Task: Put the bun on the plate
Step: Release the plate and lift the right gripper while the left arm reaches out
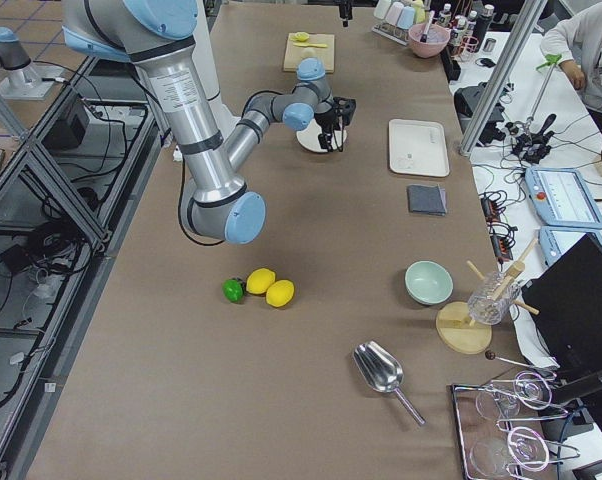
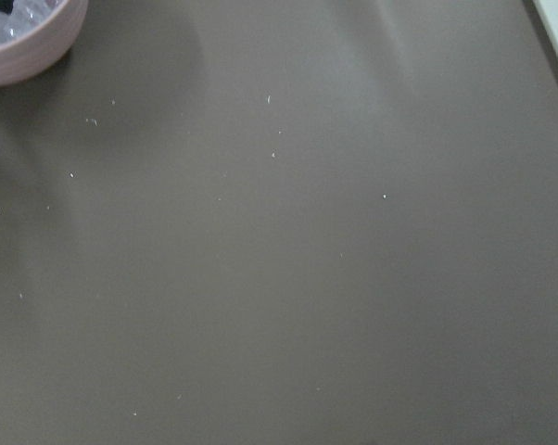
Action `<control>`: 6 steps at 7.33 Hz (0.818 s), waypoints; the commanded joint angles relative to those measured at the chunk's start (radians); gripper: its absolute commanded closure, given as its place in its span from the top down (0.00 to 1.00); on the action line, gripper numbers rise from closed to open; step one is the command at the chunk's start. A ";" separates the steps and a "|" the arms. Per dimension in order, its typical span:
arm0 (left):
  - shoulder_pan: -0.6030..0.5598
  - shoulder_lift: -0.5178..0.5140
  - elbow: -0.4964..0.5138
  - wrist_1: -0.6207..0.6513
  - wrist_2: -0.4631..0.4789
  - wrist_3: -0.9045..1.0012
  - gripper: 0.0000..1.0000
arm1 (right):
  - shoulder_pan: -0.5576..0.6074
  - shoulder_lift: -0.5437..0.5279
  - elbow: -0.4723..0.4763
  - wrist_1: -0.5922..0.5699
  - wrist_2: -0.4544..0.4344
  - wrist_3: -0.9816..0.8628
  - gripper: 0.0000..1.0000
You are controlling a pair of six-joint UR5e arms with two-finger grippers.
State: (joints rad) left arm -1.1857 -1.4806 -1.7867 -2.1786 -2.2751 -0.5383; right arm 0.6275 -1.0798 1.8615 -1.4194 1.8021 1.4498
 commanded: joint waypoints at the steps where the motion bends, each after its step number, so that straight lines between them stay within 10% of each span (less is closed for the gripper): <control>1: 0.082 0.158 0.000 -0.154 0.052 -0.064 0.98 | 0.230 -0.075 0.016 -0.029 0.236 -0.243 1.00; 6: 0.359 0.191 0.015 -0.302 0.232 -0.371 0.97 | 0.567 -0.342 0.081 -0.027 0.507 -0.719 1.00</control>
State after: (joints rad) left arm -0.8861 -1.2911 -1.7776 -2.4636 -2.0908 -0.8604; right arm 1.1503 -1.3706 1.9371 -1.4478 2.2837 0.8121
